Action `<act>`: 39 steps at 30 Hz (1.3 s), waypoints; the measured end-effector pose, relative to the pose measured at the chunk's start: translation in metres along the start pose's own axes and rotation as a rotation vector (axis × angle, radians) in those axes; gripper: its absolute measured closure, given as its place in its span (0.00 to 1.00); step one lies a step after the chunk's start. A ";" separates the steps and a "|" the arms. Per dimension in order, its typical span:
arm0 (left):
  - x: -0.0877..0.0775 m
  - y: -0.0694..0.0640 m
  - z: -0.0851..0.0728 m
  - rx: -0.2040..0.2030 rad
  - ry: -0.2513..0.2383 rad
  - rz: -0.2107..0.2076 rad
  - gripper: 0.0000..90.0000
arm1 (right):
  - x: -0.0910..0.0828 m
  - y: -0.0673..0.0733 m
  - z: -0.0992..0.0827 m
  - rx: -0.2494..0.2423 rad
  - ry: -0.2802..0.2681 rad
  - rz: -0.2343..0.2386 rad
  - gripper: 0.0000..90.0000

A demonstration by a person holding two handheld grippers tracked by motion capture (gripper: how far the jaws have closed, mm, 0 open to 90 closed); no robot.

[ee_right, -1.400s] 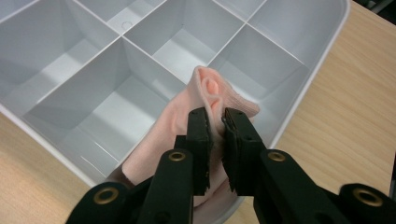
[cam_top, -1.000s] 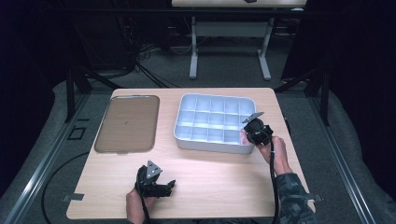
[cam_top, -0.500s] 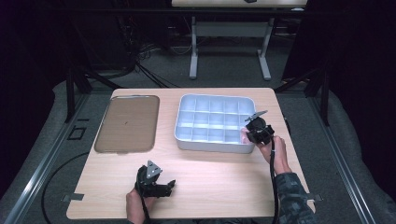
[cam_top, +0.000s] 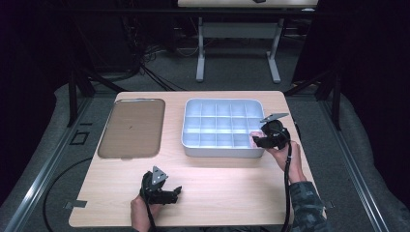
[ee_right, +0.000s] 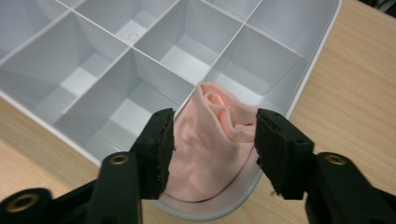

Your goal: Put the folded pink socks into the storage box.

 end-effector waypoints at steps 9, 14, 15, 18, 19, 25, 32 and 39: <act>0.000 0.000 0.000 0.000 0.000 0.000 0.12 | -0.043 0.013 0.006 0.021 -0.108 0.033 0.15; 0.000 0.000 0.000 -0.002 0.000 0.000 0.12 | -0.063 0.021 0.003 0.028 -0.152 0.040 0.10; 0.000 0.000 0.000 -0.001 0.000 0.000 0.12 | -0.067 0.022 0.001 0.024 -0.162 0.039 0.09; 0.000 0.000 0.000 -0.001 0.000 0.000 0.12 | -0.081 0.027 -0.011 0.019 -0.175 0.026 0.05; 0.000 0.000 0.000 -0.001 0.000 0.000 0.12 | -0.083 0.028 -0.015 0.019 -0.178 0.023 0.05; 0.000 0.000 0.000 -0.004 -0.001 0.001 0.12 | -0.083 0.026 -0.049 0.016 -0.143 -0.012 0.03; 0.000 0.000 0.000 -0.004 -0.001 0.001 0.12 | -0.062 0.020 -0.105 0.082 -0.091 -0.025 0.03; 0.000 0.000 0.000 -0.003 -0.002 0.001 0.12 | -0.035 0.026 -0.148 0.124 -0.024 -0.010 0.02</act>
Point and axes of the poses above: each handheld gripper's, and its own axes: x roughly forward along the jaws, z roughly out of its top, y roughly to its left, the point moved 8 cm from there along x, roughly forward along the jaws, and after that the axes turned 5 degrees about -y, right-handed, at the moved point
